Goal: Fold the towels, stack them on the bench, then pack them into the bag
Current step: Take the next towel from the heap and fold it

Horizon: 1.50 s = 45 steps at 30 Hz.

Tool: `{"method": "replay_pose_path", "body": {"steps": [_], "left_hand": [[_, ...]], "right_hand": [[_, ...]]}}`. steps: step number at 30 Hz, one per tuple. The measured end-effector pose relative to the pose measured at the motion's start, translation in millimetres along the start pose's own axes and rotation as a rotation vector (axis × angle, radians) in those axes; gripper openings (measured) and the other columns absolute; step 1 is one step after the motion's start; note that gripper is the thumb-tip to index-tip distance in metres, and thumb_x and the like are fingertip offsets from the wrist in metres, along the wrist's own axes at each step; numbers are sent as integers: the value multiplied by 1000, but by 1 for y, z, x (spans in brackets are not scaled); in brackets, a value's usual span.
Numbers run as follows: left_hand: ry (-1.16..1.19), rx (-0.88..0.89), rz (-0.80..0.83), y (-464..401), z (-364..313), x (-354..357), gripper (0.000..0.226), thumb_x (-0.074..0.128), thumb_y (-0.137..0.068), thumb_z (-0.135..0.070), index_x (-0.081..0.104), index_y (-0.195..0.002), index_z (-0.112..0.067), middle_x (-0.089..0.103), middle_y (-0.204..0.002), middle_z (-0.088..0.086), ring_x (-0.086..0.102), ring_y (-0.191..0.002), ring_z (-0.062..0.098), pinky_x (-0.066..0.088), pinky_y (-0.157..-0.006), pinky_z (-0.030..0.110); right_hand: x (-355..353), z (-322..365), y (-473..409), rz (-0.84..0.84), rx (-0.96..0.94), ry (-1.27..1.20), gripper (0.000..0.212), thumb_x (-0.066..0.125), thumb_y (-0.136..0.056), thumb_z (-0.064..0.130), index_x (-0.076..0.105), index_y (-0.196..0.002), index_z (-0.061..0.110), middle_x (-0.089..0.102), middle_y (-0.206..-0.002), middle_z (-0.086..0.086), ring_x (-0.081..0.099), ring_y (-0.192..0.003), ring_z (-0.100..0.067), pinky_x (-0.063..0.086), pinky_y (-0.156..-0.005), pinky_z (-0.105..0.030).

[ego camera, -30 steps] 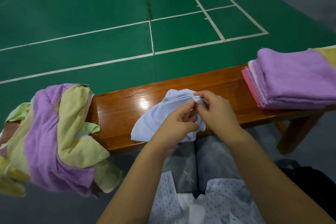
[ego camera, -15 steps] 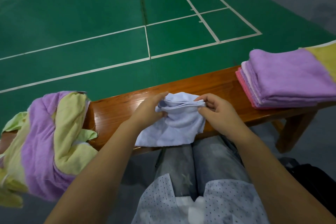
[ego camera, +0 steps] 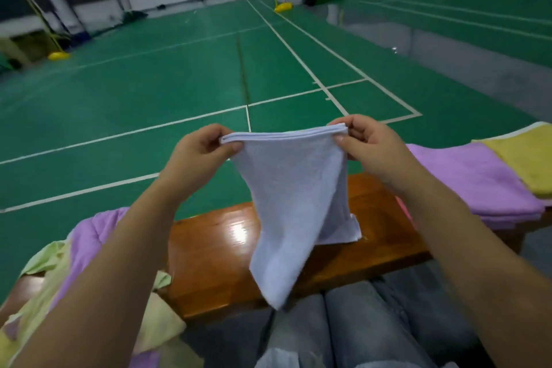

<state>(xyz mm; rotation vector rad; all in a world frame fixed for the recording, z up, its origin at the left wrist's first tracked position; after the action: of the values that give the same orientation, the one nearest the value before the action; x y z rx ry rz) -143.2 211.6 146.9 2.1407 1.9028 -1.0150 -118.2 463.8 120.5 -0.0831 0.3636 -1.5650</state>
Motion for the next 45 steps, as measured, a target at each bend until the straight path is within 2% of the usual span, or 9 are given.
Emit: {"method": "replay_pose_path", "body": {"steps": [5, 10, 16, 22, 28, 32, 35, 42, 45], "left_hand": [[74, 166, -185, -13, -65, -49, 23, 61, -92, -11, 52, -72, -19, 49, -54, -20, 38, -53, -4, 32, -52, 11], [7, 178, -240, -4, -78, -57, 25, 63, -83, -37, 50, -69, -20, 43, -59, -9, 34, -56, 6, 30, -52, 23], [175, 193, -272, 15, -85, -70, 17, 65, -76, -46, 60, -70, -31, 51, -63, -14, 46, -69, 15, 45, -71, 44], [158, 98, -249, 6, -65, -61, 15, 60, -90, -28, 55, -76, -26, 52, -68, -7, 47, -70, 15, 47, -69, 41], [-15, -144, -158, -25, -9, -39, 22, 51, -96, -8, 52, -82, -24, 53, -81, 3, 51, -83, 21, 49, -89, 58], [83, -77, -209, -33, -31, -49, 22, 53, -95, -5, 53, -82, -22, 55, -79, 0, 50, -77, 18, 50, -84, 46], [211, -22, -196, -11, -45, -49, 21, 58, -90, 1, 54, -82, -18, 57, -75, -2, 53, -71, 11, 52, -76, 30], [284, -224, 14, 111, 45, 29, 25, 67, -80, 9, 61, -78, -16, 64, -66, -13, 57, -65, -1, 45, -65, 13], [239, -408, 189, 168, 89, 76, 26, 76, -75, -4, 68, -71, -29, 68, -74, -8, 61, -71, 2, 47, -68, 16]], "right_hand": [[-14, 88, -27, -26, -185, -140, 25, 50, -94, 0, 61, -92, 23, 68, -73, 17, 60, -69, 2, 50, -64, -17], [-13, 103, -30, 18, -132, -125, 22, 51, -94, 2, 63, -91, 20, 66, -76, 10, 60, -67, -2, 51, -62, -21], [-13, 113, -11, 127, -139, -194, 18, 52, -92, 2, 64, -94, 15, 68, -72, 11, 64, -65, -4, 52, -58, -19], [-2, 93, -21, 170, -29, -177, 16, 52, -93, 2, 62, -91, 15, 66, -77, 7, 63, -68, -5, 56, -65, -22], [17, 50, -46, 164, 112, -125, 14, 51, -94, 3, 60, -93, 14, 62, -87, -1, 61, -82, -14, 55, -79, -33], [7, 64, -50, 81, 16, -202, 16, 50, -94, 1, 59, -94, 14, 63, -85, 1, 63, -72, -6, 55, -65, -22], [-1, 70, -34, 82, -42, -222, 17, 51, -93, 1, 61, -97, 14, 64, -87, 1, 64, -73, -4, 54, -69, -21], [30, -75, 70, 209, 256, -156, 26, 50, -91, -7, 60, -97, 17, 71, -82, 13, 63, -77, 2, 51, -65, -15], [42, -152, 134, 248, 492, -126, 22, 54, -90, -4, 63, -99, 15, 69, -96, 1, 65, -87, -9, 53, -73, -20]]}}
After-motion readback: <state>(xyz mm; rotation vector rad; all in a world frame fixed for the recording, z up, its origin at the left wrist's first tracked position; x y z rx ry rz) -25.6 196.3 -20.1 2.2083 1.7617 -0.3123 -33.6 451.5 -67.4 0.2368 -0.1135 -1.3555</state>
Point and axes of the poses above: each hand's wrist, its own y-axis away from the middle knuckle, its own x-axis out of the palm, z = x × y, the point moved 9 cm from there along -y, towards the middle knuckle
